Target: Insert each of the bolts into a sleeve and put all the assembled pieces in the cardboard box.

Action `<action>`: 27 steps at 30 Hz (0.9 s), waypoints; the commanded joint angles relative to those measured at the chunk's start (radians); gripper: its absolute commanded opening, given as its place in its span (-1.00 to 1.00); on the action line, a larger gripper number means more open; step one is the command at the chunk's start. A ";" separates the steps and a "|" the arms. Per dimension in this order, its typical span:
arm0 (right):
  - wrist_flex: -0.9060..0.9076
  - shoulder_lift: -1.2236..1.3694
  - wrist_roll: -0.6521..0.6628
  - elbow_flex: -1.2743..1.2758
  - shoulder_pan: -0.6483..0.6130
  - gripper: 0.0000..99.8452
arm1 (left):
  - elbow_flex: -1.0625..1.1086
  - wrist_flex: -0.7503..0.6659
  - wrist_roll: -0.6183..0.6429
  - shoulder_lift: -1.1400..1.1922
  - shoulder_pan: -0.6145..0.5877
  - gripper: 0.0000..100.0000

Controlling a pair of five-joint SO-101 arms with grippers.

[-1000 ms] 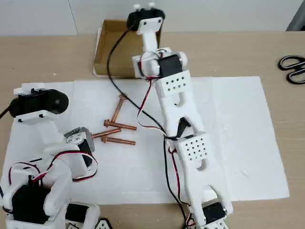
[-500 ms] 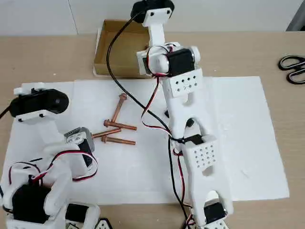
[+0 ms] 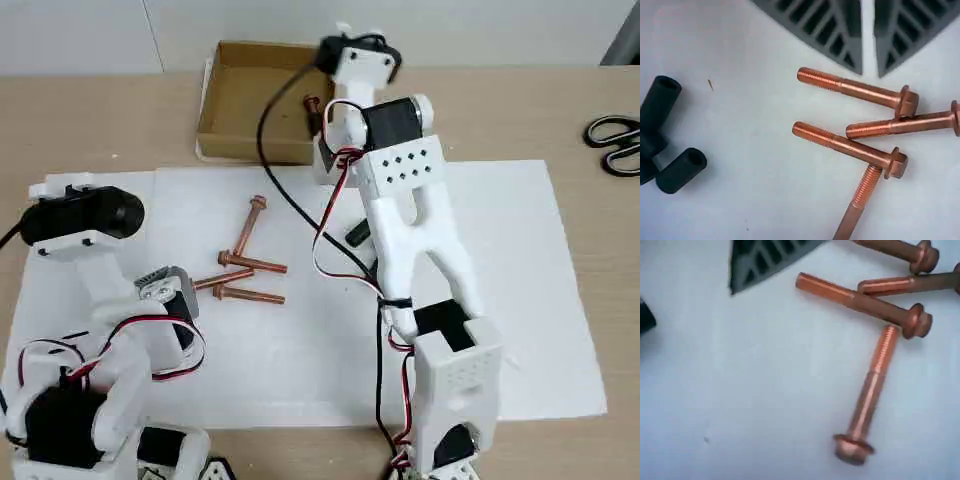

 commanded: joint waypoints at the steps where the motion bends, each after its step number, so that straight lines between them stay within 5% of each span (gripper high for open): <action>1: 0.008 -0.061 -0.103 0.023 0.007 -0.68 | -0.030 -0.003 -0.006 -0.008 -0.002 -0.99; 7: 0.007 -0.010 -0.253 0.035 0.008 -0.68 | -0.030 -0.005 -0.005 -0.008 -0.002 -0.99; 27: 0.007 0.108 -0.417 0.035 0.007 -0.68 | -0.028 -0.011 -0.005 -0.008 -0.002 -0.99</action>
